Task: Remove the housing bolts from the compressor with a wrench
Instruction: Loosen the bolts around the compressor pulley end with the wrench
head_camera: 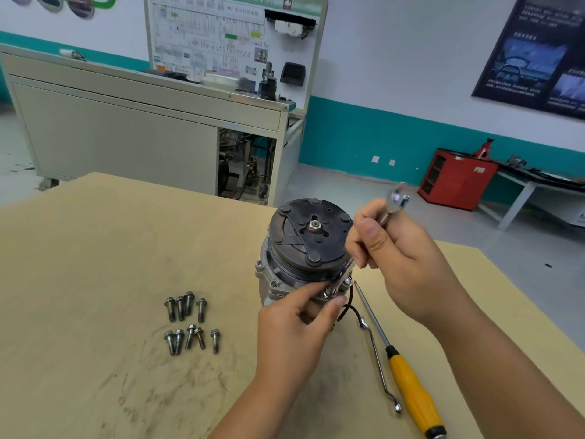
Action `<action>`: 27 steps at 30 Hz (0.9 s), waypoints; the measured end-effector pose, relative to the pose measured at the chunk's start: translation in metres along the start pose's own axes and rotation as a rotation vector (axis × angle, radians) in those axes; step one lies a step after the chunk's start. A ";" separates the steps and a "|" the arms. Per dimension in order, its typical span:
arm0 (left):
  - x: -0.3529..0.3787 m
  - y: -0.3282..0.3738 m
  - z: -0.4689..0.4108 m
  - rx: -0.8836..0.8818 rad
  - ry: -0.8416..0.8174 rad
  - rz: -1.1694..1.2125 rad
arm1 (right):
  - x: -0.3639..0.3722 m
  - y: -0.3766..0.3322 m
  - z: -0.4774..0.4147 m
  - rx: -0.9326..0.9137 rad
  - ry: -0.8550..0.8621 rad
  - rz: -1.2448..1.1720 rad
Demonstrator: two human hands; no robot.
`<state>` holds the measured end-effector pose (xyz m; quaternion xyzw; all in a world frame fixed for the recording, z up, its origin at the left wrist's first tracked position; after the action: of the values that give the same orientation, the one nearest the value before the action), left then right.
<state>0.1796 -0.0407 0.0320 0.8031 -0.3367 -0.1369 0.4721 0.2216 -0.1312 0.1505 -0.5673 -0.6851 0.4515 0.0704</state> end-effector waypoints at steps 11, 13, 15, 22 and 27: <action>0.002 -0.018 -0.001 -0.189 0.036 0.033 | 0.002 -0.007 -0.009 0.076 0.010 0.024; 0.002 -0.014 -0.002 -0.151 0.069 -0.009 | 0.005 -0.003 -0.007 0.115 0.015 -0.049; 0.003 -0.013 -0.002 -0.137 0.075 -0.036 | 0.010 -0.002 -0.006 0.114 0.008 -0.073; -0.005 0.001 0.000 0.010 0.055 -0.138 | 0.019 -0.008 0.010 -0.019 -0.064 0.048; -0.006 0.003 0.001 0.035 0.029 -0.170 | -0.003 -0.006 0.017 -0.060 -0.006 0.098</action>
<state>0.1730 -0.0383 0.0332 0.8389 -0.2628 -0.1589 0.4494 0.2074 -0.1427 0.1462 -0.6006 -0.6699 0.4355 0.0291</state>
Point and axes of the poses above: each hand's wrist, its own z-axis away from the middle knuckle, its own x-axis out of the palm, y = z × x, the point moved 10 cm from there along -z, towards the middle knuckle, and after that the axes turned 9 degrees about y, right-handed, at the moved point
